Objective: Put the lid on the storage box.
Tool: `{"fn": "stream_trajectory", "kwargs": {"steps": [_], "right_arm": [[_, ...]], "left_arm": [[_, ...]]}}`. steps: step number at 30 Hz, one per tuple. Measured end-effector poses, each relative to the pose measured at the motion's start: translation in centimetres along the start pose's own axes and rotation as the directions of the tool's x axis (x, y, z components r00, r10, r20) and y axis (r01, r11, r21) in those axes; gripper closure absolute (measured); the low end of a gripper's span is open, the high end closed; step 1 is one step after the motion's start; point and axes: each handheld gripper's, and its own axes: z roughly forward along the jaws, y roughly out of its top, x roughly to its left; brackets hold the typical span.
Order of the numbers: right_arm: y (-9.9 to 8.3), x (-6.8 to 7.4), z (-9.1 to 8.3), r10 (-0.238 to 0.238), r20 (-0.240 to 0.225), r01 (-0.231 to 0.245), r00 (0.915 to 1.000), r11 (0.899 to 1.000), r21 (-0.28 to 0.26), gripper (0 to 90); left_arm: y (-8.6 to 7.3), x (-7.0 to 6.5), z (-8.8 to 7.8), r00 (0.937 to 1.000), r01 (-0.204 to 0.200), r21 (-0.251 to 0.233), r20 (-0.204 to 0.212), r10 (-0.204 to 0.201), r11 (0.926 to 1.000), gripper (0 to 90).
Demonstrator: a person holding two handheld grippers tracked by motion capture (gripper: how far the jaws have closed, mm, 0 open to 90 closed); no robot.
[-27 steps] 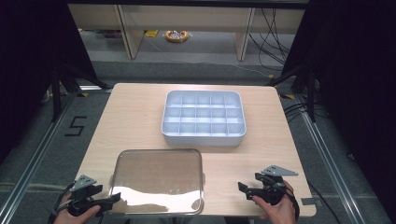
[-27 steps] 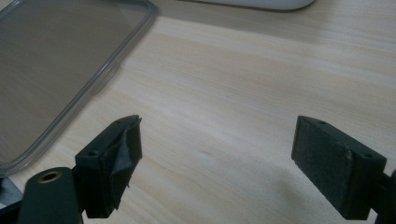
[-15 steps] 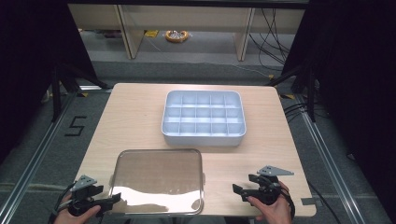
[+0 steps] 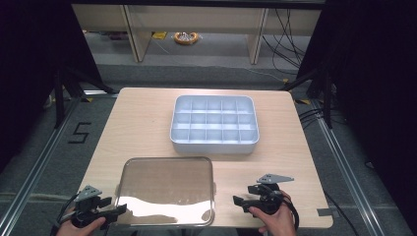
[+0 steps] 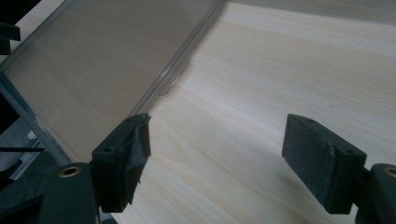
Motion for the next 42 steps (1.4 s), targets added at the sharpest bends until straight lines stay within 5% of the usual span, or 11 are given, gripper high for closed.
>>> {"fn": "stream_trajectory", "kwargs": {"steps": [4,6,7,10,26,38,42], "right_arm": [[0.3,0.7,0.5,0.026,-0.007,-0.026,0.9996,0.999,0.019,24.9],[0.4,0.6,0.6,-0.012,0.003,0.012,0.9999,1.000,0.015,25.0],[0.5,1.1,0.9,0.026,-0.019,-0.025,0.9995,0.999,0.024,25.2],[0.8,1.2,1.5,-0.018,-0.021,0.018,0.9996,1.000,0.024,25.2],[2.0,2.8,4.1,-0.023,-0.063,0.028,0.9977,0.997,0.066,28.2],[3.1,3.2,6.2,0.022,-0.057,-0.018,0.9981,0.997,0.071,29.3],[3.3,3.0,6.7,0.042,-0.067,-0.037,0.9969,0.997,0.069,30.1]], "left_arm": [[0.0,0.0,0.0,1.0000,0.002,0.000,0.002,-0.002,1.0000,31.9],[0.0,0.0,0.0,0.9999,0.012,-0.004,0.004,-0.012,0.9999,32.2],[0.0,0.0,0.0,0.9999,0.011,-0.004,0.007,-0.011,0.9999,32.4],[-0.1,0.0,0.1,0.9999,0.011,0.000,0.006,-0.011,0.9999,32.7],[-0.2,0.3,0.1,0.9996,0.020,0.018,0.017,-0.021,0.9996,42.5],[-0.1,0.3,0.5,0.9999,0.002,0.045,-0.015,-0.001,0.9990,51.2],[-0.1,0.0,0.7,0.9999,0.007,0.037,0.008,-0.007,0.9993,54.0]]}}
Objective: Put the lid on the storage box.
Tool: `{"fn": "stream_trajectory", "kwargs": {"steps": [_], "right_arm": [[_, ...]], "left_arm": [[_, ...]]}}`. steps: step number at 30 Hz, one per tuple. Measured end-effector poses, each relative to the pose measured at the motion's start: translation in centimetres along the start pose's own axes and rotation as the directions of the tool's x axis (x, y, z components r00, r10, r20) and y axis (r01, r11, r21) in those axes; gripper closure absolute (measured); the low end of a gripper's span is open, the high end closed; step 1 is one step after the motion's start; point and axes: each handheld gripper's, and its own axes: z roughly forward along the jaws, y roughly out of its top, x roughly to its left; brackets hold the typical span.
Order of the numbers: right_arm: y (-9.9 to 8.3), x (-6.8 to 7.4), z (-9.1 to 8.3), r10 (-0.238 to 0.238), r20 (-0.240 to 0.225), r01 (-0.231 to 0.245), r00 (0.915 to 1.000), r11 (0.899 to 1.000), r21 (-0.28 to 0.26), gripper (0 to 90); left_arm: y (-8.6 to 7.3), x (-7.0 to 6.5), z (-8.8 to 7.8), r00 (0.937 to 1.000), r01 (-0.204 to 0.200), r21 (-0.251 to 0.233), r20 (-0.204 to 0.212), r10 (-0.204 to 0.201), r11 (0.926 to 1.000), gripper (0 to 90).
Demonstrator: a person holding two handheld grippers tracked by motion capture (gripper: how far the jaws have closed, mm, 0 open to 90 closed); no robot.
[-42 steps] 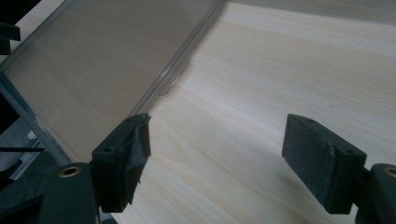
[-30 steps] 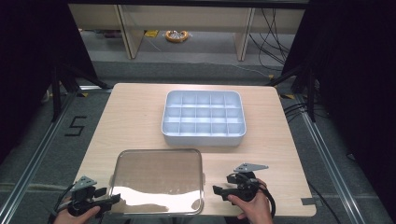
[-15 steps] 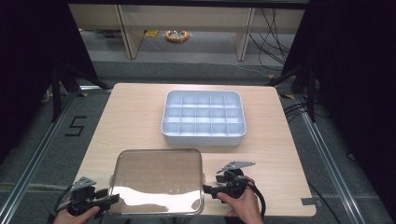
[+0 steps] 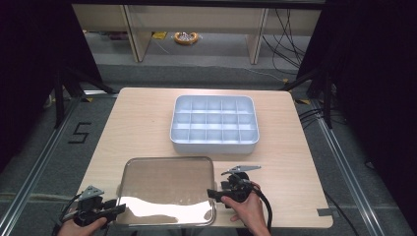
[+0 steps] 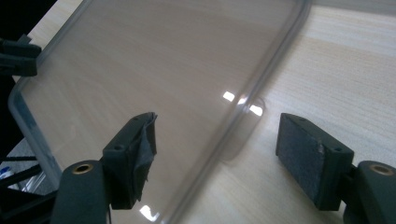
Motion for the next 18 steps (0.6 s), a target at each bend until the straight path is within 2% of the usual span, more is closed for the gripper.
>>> {"fn": "stream_trajectory", "kwargs": {"steps": [1,2,3,5,6,7,8,9,11,14,15,18], "right_arm": [[0.1,0.1,0.0,0.011,0.017,-0.011,0.9998,1.000,0.000,30.3],[0.1,-0.1,0.0,0.011,0.008,-0.011,0.9999,1.000,0.007,30.4],[0.1,-0.2,0.1,0.019,0.019,-0.019,0.9996,1.000,-0.004,30.5],[0.1,-0.3,0.1,0.029,0.021,-0.029,0.9994,1.000,-0.010,30.5],[0.3,-0.5,0.0,0.046,0.044,-0.046,0.9980,0.999,-0.012,30.9],[0.3,-0.7,-0.1,0.058,0.036,-0.058,0.9976,0.998,-0.022,30.9],[0.3,-0.7,-0.1,0.058,0.036,-0.058,0.9976,0.998,-0.022,30.9],[0.4,-0.9,0.0,0.087,0.029,-0.085,0.9958,0.995,-0.041,32.1],[0.4,-1.2,0.1,0.088,0.027,-0.087,0.9958,0.995,-0.046,32.4],[0.4,-1.2,0.3,0.122,0.049,-0.121,0.9913,0.992,-0.037,33.0],[0.3,-1.2,0.4,0.123,0.041,-0.121,0.9915,0.992,-0.044,32.3],[0.2,-1.2,0.4,0.189,0.029,-0.187,0.9815,0.980,-0.064,32.0]], "left_arm": [[0.1,-0.1,0.0,0.9997,-0.024,0.020,0.001,0.024,0.9995,54.5],[0.1,-0.1,0.0,0.9997,-0.024,0.020,0.001,0.024,0.9995,54.5],[0.2,-0.6,0.1,0.9991,-0.041,0.022,-0.008,0.042,0.9989,54.2],[0.2,-0.8,0.2,0.9986,-0.051,0.024,-0.010,0.051,0.9984,53.7],[0.3,-1.1,0.3,0.9976,-0.069,0.028,-0.007,0.069,0.9972,53.3],[0.3,-1.3,0.4,0.9971,-0.076,0.031,-0.004,0.076,0.9966,53.3],[0.3,-1.3,0.4,0.9971,-0.076,0.031,-0.004,0.076,0.9966,53.3],[0.3,-1.5,0.4,0.9967,-0.081,0.027,-0.002,0.081,0.9963,53.3],[0.3,-1.7,0.5,0.9962,-0.087,0.033,0.004,0.087,0.9957,53.4],[0.3,-1.9,0.5,0.9955,-0.095,0.032,0.008,0.095,0.9950,53.8],[0.3,-1.9,0.5,0.9955,-0.094,0.031,0.011,0.094,0.9951,53.8],[0.2,-1.9,0.5,0.9960,-0.090,0.027,0.010,0.089,0.9956,53.9]]}}
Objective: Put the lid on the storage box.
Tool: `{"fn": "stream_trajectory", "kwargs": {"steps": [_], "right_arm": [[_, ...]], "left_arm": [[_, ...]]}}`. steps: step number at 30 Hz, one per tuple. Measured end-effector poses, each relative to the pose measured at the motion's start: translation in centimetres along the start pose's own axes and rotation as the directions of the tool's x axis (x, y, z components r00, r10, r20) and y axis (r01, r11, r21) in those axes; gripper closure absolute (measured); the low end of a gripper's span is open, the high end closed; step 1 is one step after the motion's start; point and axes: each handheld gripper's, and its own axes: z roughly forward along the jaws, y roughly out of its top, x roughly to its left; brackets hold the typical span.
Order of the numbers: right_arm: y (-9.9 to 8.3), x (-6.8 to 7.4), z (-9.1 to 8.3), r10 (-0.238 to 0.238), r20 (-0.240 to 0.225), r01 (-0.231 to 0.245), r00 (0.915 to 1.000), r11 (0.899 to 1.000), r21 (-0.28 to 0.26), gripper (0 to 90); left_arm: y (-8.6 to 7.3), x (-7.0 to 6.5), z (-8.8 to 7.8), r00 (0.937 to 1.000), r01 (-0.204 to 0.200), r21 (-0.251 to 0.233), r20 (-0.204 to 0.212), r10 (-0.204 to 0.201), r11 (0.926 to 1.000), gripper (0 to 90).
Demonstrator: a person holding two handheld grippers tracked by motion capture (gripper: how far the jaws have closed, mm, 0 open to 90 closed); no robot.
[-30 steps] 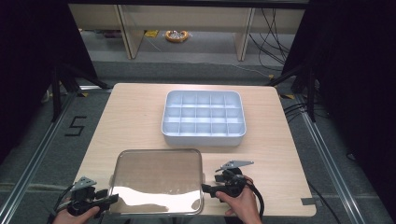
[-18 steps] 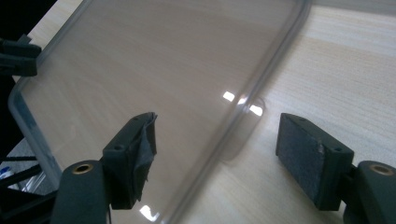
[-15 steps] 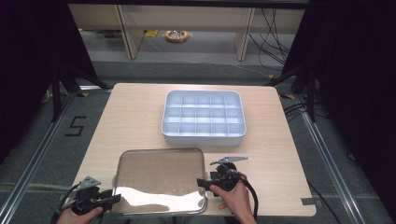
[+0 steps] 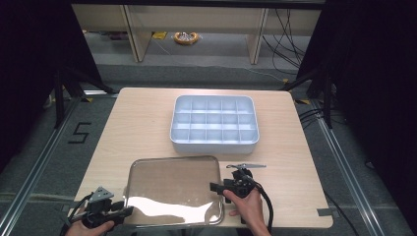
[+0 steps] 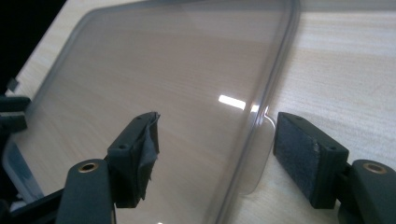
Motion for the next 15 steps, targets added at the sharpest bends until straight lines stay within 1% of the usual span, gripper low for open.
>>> {"fn": "stream_trajectory", "kwargs": {"steps": [1,2,3,4,6,7,8,10,11,12,13,14,15], "right_arm": [[-0.1,-0.1,0.0,0.020,-0.008,-0.020,0.9998,1.000,-0.013,32.0],[-0.2,-0.2,-0.2,0.046,-0.014,-0.046,0.9988,0.999,-0.019,32.0],[-0.4,-0.1,-0.3,0.090,-0.036,-0.091,0.9953,0.996,-0.019,32.2],[-0.5,-0.4,-0.2,0.090,-0.036,-0.091,0.9953,0.995,-0.035,32.2],[-0.7,-0.6,-0.3,0.118,-0.049,-0.120,0.9918,0.991,-0.052,35.4],[-0.8,-0.7,-0.4,0.128,-0.049,-0.131,0.9905,0.990,-0.053,36.1],[-0.9,-0.8,-0.5,0.145,-0.061,-0.149,0.9875,0.987,-0.053,36.7],[-1.0,-0.9,-0.5,0.144,-0.060,-0.147,0.9878,0.987,-0.058,38.0],[-1.2,-1.0,-0.5,0.151,-0.070,-0.156,0.9860,0.985,-0.068,38.5],[-1.2,-1.0,-0.6,0.174,-0.074,-0.178,0.9820,0.982,-0.057,39.2],[-1.4,-1.1,-0.6,0.182,-0.083,-0.187,0.9798,0.980,-0.063,40.7],[-1.5,-1.2,-0.6,0.185,-0.088,-0.191,0.9787,0.980,-0.064,43.6],[-1.6,-1.2,-0.6,0.187,-0.099,-0.193,0.9775,0.979,-0.059,47.3]], "left_arm": [[0.0,-0.1,-0.1,1.0000,0.000,0.002,-0.009,0.000,1.0000,53.8],[0.0,0.0,-0.1,0.9999,-0.008,0.002,-0.010,0.008,1.0000,53.8],[0.0,-0.1,0.0,1.0000,0.002,0.001,-0.008,-0.002,1.0000,53.8],[0.0,-0.1,0.0,1.0000,0.002,0.001,-0.008,-0.002,1.0000,53.8],[0.0,-0.1,0.0,1.0000,0.005,-0.004,-0.006,-0.005,1.0000,53.8],[0.0,-0.1,0.0,1.0000,0.005,-0.004,-0.006,-0.005,1.0000,53.8],[0.0,-0.1,0.0,1.0000,0.004,-0.003,-0.005,-0.004,1.0000,53.9],[0.0,-0.1,0.0,1.0000,0.003,-0.003,-0.005,-0.003,1.0000,53.8],[0.0,-0.1,0.0,1.0000,0.004,-0.003,-0.005,-0.004,1.0000,53.8],[0.0,0.0,-0.1,1.0000,-0.002,0.003,-0.006,0.002,1.0000,53.8],[0.0,0.1,0.0,1.0000,-0.003,0.002,0.008,0.003,1.0000,53.7],[0.1,0.2,-0.1,0.9999,-0.007,0.016,0.012,0.006,0.9999,53.6],[0.1,0.2,-0.1,0.9999,-0.007,0.008,0.015,0.007,0.9999,53.4]]}}
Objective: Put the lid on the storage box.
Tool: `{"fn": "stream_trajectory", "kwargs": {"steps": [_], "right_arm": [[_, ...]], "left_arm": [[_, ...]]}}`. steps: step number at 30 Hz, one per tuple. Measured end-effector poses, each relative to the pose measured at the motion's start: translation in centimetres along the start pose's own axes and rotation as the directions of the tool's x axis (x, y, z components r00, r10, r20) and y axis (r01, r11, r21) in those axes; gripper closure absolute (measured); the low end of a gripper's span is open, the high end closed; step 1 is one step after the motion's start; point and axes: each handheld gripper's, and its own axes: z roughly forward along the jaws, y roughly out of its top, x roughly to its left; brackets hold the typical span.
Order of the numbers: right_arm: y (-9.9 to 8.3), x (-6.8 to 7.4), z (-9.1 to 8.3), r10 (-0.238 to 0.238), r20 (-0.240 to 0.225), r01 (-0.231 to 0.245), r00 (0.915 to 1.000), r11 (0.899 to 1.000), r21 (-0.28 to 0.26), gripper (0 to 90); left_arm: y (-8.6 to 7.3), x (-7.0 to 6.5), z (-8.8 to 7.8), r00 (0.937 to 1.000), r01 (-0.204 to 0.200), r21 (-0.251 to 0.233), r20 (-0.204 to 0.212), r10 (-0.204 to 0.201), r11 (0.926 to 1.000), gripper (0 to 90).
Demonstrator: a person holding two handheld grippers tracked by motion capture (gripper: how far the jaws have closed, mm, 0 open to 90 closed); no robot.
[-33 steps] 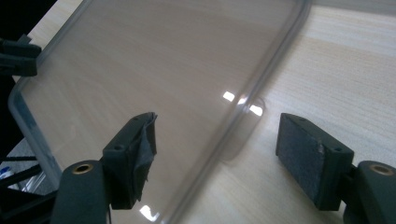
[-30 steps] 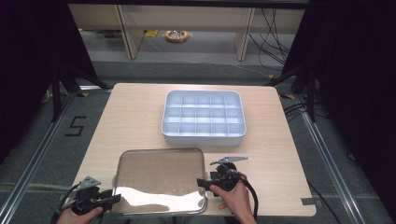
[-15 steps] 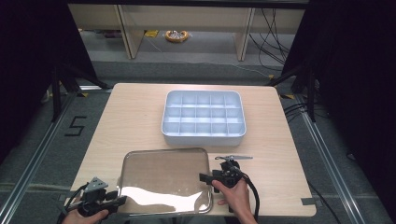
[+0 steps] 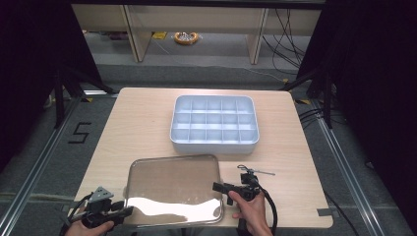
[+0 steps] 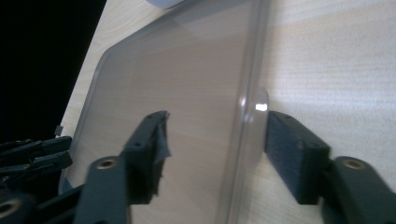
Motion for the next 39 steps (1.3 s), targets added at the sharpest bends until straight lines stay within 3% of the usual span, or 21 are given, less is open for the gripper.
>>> {"fn": "stream_trajectory", "kwargs": {"steps": [1,2,3,6,8,9,10,11,13,15,16,18,22,24,25,29,34,35,37,38,39], "right_arm": [[-0.3,0.1,0.1,0.064,-0.039,-0.063,0.9972,0.998,0.028,49.3],[-0.6,0.7,0.0,0.049,-0.012,-0.049,0.9987,0.999,0.020,54.9],[-0.5,0.4,0.1,-0.015,-0.020,0.015,0.9997,1.000,0.003,56.2],[-0.7,0.5,-0.6,-0.021,-0.069,0.021,0.9974,1.000,-0.004,66.1],[-1.0,1.0,-0.9,-0.010,-0.093,0.011,0.9956,1.000,0.013,65.9],[-1.2,1.6,-1.1,0.040,-0.093,-0.036,0.9949,0.999,0.037,65.4],[-1.2,1.6,-1.1,0.040,-0.093,-0.036,0.9949,0.999,0.037,65.4],[-1.3,1.2,-1.0,-0.034,-0.096,0.035,0.9948,0.999,0.003,65.9],[-1.5,1.3,-1.4,-0.060,-0.118,0.058,0.9912,0.998,-0.020,66.8],[-1.7,1.6,-1.7,-0.067,-0.126,0.064,0.9898,0.997,-0.031,67.3],[-1.7,1.6,-1.8,-0.086,-0.126,0.082,0.9883,0.996,-0.037,67.5],[-1.8,2.0,-2.1,-0.083,-0.133,0.077,0.9877,0.996,-0.045,68.1],[-1.8,2.2,-2.5,-0.108,-0.155,0.099,0.9819,0.993,-0.068,69.7],[-1.8,2.4,-2.6,-0.105,-0.160,0.095,0.9816,0.993,-0.065,70.2],[-1.7,2.6,-2.9,-0.119,-0.167,0.109,0.9787,0.992,-0.068,71.0],[-1.5,2.7,-3.1,-0.133,-0.176,0.122,0.9754,0.990,-0.069,72.5],[-1.3,2.7,-3.1,-0.138,-0.195,0.127,0.9709,0.989,-0.069,74.5],[-1.3,2.7,-2.9,-0.144,-0.199,0.133,0.9694,0.989,-0.068,75.2],[-1.2,2.7,-3.0,-0.147,-0.199,0.137,0.9689,0.989,-0.061,75.3],[-1.2,2.8,-2.9,-0.143,-0.205,0.133,0.9684,0.989,-0.059,75.4],[-1.2,2.8,-2.9,-0.143,-0.205,0.133,0.9684,0.989,-0.059,75.4]], "left_arm": [[0.0,-0.1,0.0,0.9999,0.011,-0.003,0.004,-0.011,0.9999,53.5],[0.0,0.0,0.0,1.0000,0.002,0.002,0.001,-0.002,1.0000,53.8],[0.0,-0.1,-0.1,1.0000,-0.002,-0.003,-0.004,0.002,1.0000,53.9],[-0.1,0.0,-0.1,1.0000,0.006,-0.007,0.006,-0.006,1.0000,53.9],[-0.1,0.0,-0.1,1.0000,0.004,-0.010,0.005,-0.004,0.9999,53.8],[-0.1,0.0,-0.1,1.0000,0.004,-0.010,0.005,-0.004,0.9999,53.6],[-0.1,0.1,-0.2,0.9999,0.004,-0.010,0.010,-0.004,0.9999,53.6],[-0.1,0.1,-0.1,0.9998,0.010,-0.014,0.016,-0.010,0.9998,53.5],[-0.1,0.2,-0.2,0.9997,0.008,-0.009,0.023,-0.008,0.9999,52.0],[-0.1,0.3,0.0,0.9993,0.014,-0.028,0.034,-0.013,0.9995,50.5],[-0.2,0.1,0.2,0.9982,0.045,-0.057,0.042,-0.042,0.9974,49.9],[-0.2,0.2,0.3,0.9964,0.070,-0.059,0.051,-0.067,0.9958,47.5],[-0.2,0.7,0.2,0.9966,0.063,-0.039,0.054,-0.061,0.9972,40.3],[-0.2,0.5,0.3,0.9937,0.106,-0.060,0.043,-0.104,0.9925,38.5],[-0.2,0.8,0.2,0.9947,0.091,-0.045,0.053,-0.089,0.9948,35.7],[-0.2,1.0,0.1,0.9925,0.110,-0.038,0.060,-0.107,0.9932,33.8],[-0.1,1.4,0.1,0.9845,0.159,-0.048,0.082,-0.155,0.9861,29.3],[0.0,1.4,0.3,0.9788,0.184,-0.059,0.101,-0.178,0.9811,28.5],[0.0,1.6,0.2,0.9787,0.180,-0.049,0.109,-0.174,0.9825,28.8],[0.0,1.5,0.1,0.9720,0.203,-0.070,0.134,-0.192,0.9766,38.4],[0.0,1.5,0.1,0.9720,0.203,-0.070,0.134,-0.192,0.9766,39.2]]}}
